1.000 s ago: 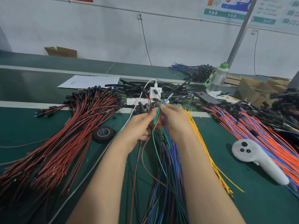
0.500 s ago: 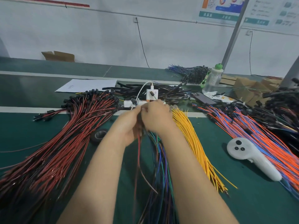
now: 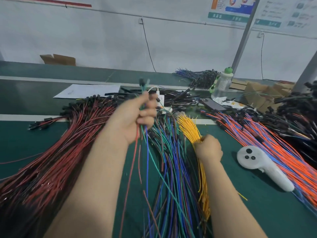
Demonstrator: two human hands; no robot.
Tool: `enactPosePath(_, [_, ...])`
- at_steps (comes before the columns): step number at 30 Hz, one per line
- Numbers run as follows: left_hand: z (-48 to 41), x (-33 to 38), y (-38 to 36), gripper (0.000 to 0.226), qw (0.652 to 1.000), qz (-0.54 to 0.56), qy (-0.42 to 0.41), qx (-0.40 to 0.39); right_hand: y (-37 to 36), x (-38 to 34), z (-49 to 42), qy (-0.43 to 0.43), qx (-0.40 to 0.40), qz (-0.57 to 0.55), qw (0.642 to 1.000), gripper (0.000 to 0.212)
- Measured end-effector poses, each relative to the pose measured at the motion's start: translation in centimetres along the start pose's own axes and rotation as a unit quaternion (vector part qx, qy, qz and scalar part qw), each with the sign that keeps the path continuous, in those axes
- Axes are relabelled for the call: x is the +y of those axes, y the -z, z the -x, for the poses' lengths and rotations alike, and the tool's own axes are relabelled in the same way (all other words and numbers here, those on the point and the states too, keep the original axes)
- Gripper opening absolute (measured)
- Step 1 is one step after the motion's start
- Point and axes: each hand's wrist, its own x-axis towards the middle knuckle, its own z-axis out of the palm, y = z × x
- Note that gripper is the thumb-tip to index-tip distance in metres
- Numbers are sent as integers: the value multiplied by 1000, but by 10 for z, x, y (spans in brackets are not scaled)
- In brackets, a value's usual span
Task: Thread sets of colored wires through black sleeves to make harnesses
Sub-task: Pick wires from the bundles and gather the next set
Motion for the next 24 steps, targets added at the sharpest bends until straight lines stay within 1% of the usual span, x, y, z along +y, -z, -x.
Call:
enactPosePath(1, [-6,-13,2,25,998,-56,9,26,1,0,-1,4,15,-17,1000,22])
enactPosePath(3, [-16,-34,11,22,990,-121,42,64,3,2,-3,6,33,-46,998,20])
enactPosePath(5, [-24,-52,15,22,986,-129,66,85,6,2,-2,4,60,-95,994,21])
enactPosePath(6, [-27,-61,13,23,986,-122,68,92,9,-1,-1,6,83,-140,987,21])
enactPosePath(8, [-33,-77,6,23,986,-105,57,116,18,-13,7,37,127,-248,960,15])
enactPosePath(9, [-35,-83,0,23,986,-92,53,125,22,-20,12,69,131,-285,947,11])
enactPosePath(10, [-39,-89,-7,21,988,-71,52,130,27,-27,18,109,120,-290,943,10])
enactPosePath(11, [-43,-93,-13,18,988,-53,49,133,32,-33,24,151,97,-268,947,9])
enactPosePath(13, [-51,-96,-25,12,987,-51,30,147,40,-41,36,229,16,-186,955,8])
enactPosePath(15, [-53,-93,-40,14,985,-68,0,157,48,-41,43,285,-73,-142,945,10])
enactPosePath(16, [-56,-89,-44,18,986,-54,-14,159,54,-40,44,297,-111,-153,936,9])
enactPosePath(17, [-58,-83,-47,23,988,-14,-19,153,59,-36,44,299,-142,-188,925,14])
enactPosePath(18, [-60,-71,-45,27,990,45,-20,136,65,-29,42,290,-155,-234,915,19])
enactPosePath(19, [-61,-57,-43,30,988,103,-25,109,71,-21,37,268,-130,-271,915,21])
enactPosePath(20, [-63,-43,-41,32,987,141,-34,75,77,-9,27,237,-63,-280,928,19])
enactPosePath(21, [-62,-31,-42,32,986,155,-45,41,81,3,15,193,29,-246,949,17])
enactPosePath(22, [-60,-22,-45,32,986,157,-52,9,85,15,2,141,102,-185,967,17])
enactPosePath(23, [-58,-19,-52,32,987,154,-51,-14,87,25,-10,98,128,-113,980,22])
enactPosePath(24, [-58,-15,-58,31,986,155,-46,-32,86,32,-23,67,106,-35,992,27])
